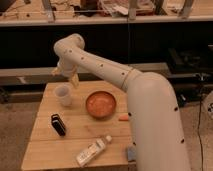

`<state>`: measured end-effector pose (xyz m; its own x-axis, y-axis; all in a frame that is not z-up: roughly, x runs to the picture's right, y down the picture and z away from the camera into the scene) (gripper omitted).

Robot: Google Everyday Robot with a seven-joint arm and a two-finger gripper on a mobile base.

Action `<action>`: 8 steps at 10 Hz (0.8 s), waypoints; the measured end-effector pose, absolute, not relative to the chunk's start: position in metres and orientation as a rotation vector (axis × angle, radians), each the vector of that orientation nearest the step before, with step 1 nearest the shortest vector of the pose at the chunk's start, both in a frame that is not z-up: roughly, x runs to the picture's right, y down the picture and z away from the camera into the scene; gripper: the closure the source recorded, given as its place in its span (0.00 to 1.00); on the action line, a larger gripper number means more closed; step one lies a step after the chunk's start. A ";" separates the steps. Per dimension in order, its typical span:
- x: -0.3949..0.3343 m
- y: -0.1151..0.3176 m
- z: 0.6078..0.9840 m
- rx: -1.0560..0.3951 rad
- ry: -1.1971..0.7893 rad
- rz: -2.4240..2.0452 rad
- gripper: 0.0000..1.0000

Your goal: Knock the eraser over

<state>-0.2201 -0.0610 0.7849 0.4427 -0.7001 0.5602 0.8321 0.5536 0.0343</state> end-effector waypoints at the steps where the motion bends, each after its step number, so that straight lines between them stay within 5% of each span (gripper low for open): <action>1: -0.219 -0.060 0.786 -0.262 -0.562 -0.963 0.20; 8: -0.253 -0.046 0.788 -0.255 -0.579 -0.999 0.20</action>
